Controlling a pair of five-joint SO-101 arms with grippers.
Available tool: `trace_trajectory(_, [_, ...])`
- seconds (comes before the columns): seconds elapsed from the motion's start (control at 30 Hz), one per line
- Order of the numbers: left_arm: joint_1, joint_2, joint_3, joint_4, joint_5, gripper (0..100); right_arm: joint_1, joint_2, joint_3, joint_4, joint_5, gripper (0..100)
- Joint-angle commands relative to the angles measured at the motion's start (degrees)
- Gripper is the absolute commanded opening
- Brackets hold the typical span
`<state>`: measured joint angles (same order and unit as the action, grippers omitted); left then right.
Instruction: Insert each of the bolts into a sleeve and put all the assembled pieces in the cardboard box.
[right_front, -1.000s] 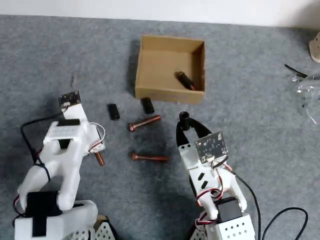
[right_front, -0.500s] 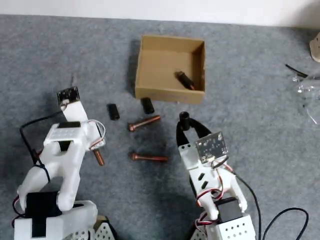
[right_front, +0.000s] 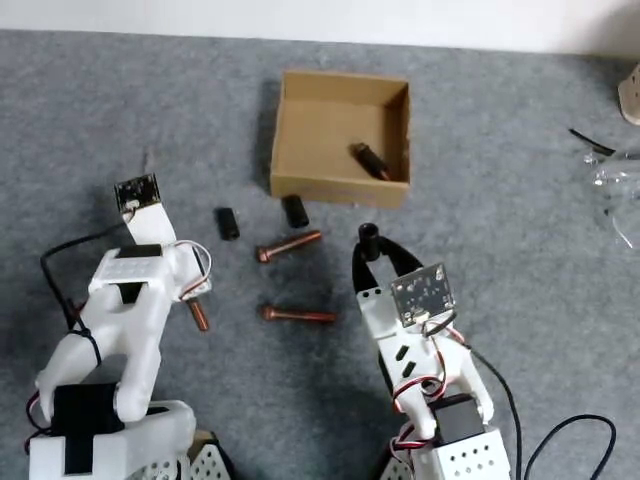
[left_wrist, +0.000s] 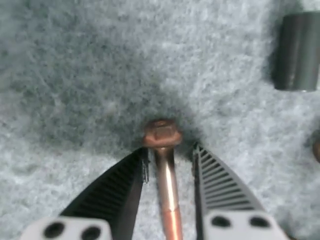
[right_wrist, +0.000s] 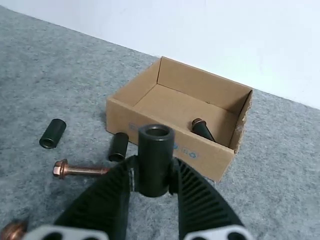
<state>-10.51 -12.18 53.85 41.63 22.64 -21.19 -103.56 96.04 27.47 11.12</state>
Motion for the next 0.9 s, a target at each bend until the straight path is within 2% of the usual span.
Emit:
trace_trajectory(0.0, [-0.84, -1.45, 0.22, -0.53, 0.18, 1, 0.40, -1.01, 7.34, -2.24, 0.88, 0.9])
trace_trajectory(0.2, [-0.84, -1.45, 0.13, -0.44, -0.09, 1, 0.40, -1.01, 7.25, -2.24, 0.88, 0.9])
trace_trajectory(0.33, [-0.40, -2.33, -0.22, -0.44, -7.21, 1, 0.31, -1.01, 7.25, -2.15, 0.70, 0.9])
trace_trajectory(0.4, [-0.84, -4.53, -3.12, -0.44, -6.95, 1, 0.31, -0.92, 7.25, -2.07, 0.70, 0.9])
trace_trajectory(0.73, [-1.27, -31.25, -21.76, 6.51, -7.21, 1, -0.84, -0.92, 7.25, -1.89, 0.97, 0.9])
trace_trajectory(0.87, [-0.48, -41.01, -24.84, 6.59, -7.21, 1, -0.92, -0.92, 7.25, -1.89, 0.97, 0.9])
